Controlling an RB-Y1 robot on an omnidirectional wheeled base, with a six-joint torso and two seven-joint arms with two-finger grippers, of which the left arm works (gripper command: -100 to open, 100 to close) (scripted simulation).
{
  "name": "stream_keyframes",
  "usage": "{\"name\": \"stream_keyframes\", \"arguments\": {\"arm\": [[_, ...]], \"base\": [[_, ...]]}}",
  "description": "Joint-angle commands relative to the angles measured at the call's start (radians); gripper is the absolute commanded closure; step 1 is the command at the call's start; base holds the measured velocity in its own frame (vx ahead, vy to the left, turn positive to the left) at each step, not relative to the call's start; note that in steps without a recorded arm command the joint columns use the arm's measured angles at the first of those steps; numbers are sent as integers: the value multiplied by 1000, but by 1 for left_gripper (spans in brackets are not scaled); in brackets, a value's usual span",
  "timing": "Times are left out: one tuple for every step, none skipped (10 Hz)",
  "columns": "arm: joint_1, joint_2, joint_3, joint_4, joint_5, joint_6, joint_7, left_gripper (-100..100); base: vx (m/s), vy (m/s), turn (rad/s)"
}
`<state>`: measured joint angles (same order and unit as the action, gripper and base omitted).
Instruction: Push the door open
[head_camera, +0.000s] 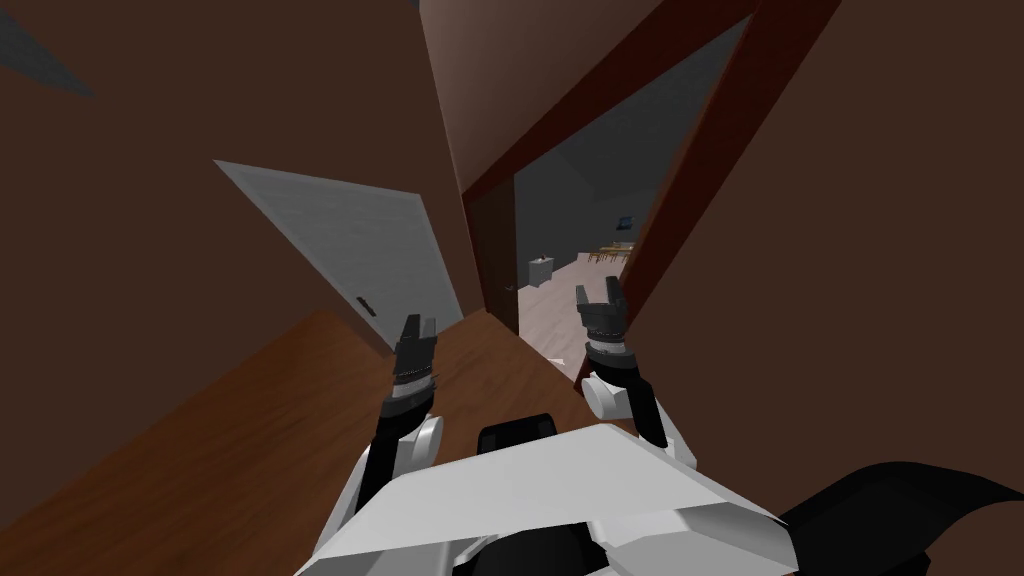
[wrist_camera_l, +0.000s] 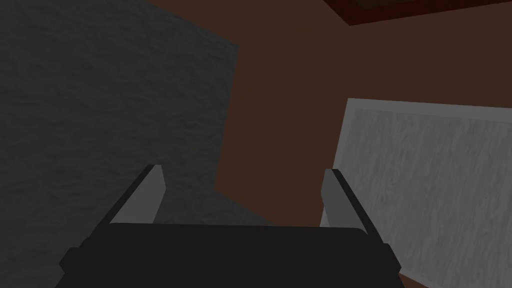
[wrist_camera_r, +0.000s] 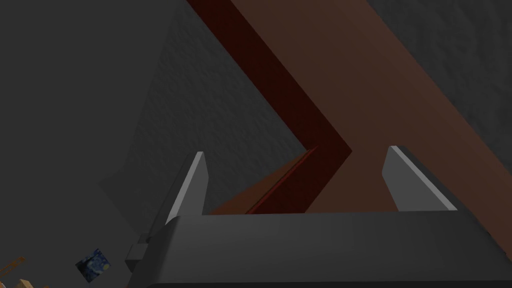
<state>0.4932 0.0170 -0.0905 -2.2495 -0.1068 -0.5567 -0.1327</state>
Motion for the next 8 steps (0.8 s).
{"name": "stream_keyframes", "arguments": {"arm": [[-19, 12, -4, 41, 0, -5, 11, -100], [-26, 15, -5, 57, 0, -8, 15, -100], [-38, 23, -9, 90, -1, -13, 22, -100], [-45, 26, -11, 106, -1, -16, 26, -100], [-51, 30, -13, 122, -1, -19, 30, -100], [-58, 33, -14, 138, -1, -21, 34, -100], [-65, 37, -16, 157, -2, -24, 38, -100], [-72, 40, -19, 176, -2, -27, 43, -100]], "base": [[128, 15, -102], [127, 33, -81], [134, 37, -97], [125, 29, -86], [113, 26, -49], [96, 23, -53], [89, 29, -67], [84, 27, -76]]}}
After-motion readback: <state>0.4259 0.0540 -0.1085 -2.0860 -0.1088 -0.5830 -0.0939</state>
